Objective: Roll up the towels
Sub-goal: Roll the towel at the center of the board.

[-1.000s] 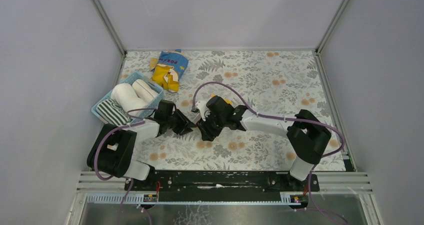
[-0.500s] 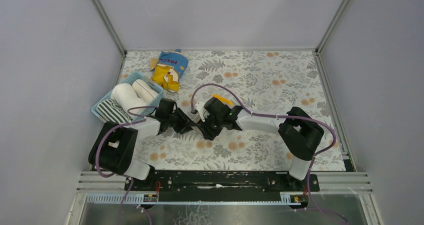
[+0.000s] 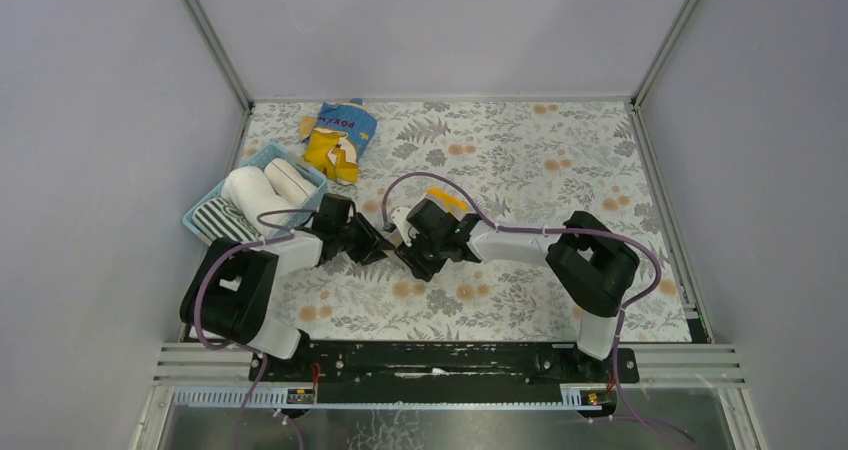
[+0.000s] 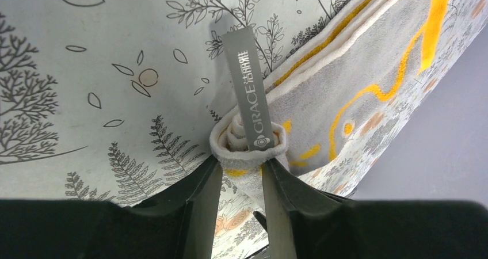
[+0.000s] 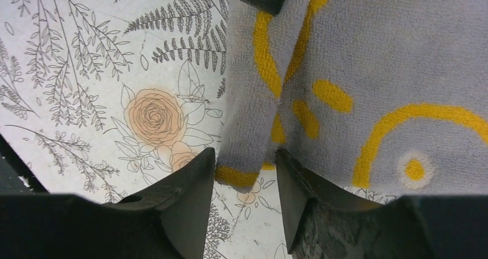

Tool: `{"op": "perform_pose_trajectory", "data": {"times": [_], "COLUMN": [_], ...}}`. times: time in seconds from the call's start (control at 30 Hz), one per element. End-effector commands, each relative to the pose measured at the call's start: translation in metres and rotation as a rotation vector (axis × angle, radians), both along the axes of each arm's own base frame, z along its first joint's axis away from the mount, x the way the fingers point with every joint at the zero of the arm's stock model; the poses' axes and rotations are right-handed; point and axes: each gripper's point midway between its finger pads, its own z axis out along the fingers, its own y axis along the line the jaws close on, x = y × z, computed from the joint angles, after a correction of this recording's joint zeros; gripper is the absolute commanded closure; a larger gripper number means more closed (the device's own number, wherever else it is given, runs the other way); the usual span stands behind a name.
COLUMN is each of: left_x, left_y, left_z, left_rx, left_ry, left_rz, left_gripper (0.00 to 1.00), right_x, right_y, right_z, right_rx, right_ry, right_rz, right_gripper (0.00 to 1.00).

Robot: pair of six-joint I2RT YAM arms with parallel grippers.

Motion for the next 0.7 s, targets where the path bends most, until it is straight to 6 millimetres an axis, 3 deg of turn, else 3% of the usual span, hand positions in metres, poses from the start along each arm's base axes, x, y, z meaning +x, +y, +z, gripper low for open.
{"op": "perform_pose_trajectory", "data": {"times": [0.0, 0.2, 0.47, 0.57, 0.67], "left_x": [-0.036, -0.034, -0.035, -0.034, -0.034], "left_y": [0.035, 0.036, 0.034, 0.032, 0.031], "left_z": [-0.05, -0.049, -0.05, -0.05, -0.049], "left_rx": [0.213, 0.223, 0.242, 0.243, 0.243], "left_ry": [0.156, 0.155, 0.157, 0.154, 0.153], "left_rz": [0.013, 0.011, -0.006, -0.014, -0.016], "left_gripper": [0.67, 0.67, 0.67, 0.67, 0.67], "right_x": [0.0, -0.001, -0.001, -0.004, -0.012], "right_y": [-0.001, -0.013, 0.016, 0.027, 0.038], "right_z": [-0.008, -0.026, 0.064, 0.079, 0.083], "right_rx": [-0.054, -0.201, 0.035, 0.093, 0.141], "right_ry": [-0.055, -0.121, -0.167, -0.156, -0.115], "right_rz": [0.025, 0.024, 0.017, 0.033, 0.063], "right_gripper": [0.5, 0.5, 0.41, 0.41, 0.42]}}
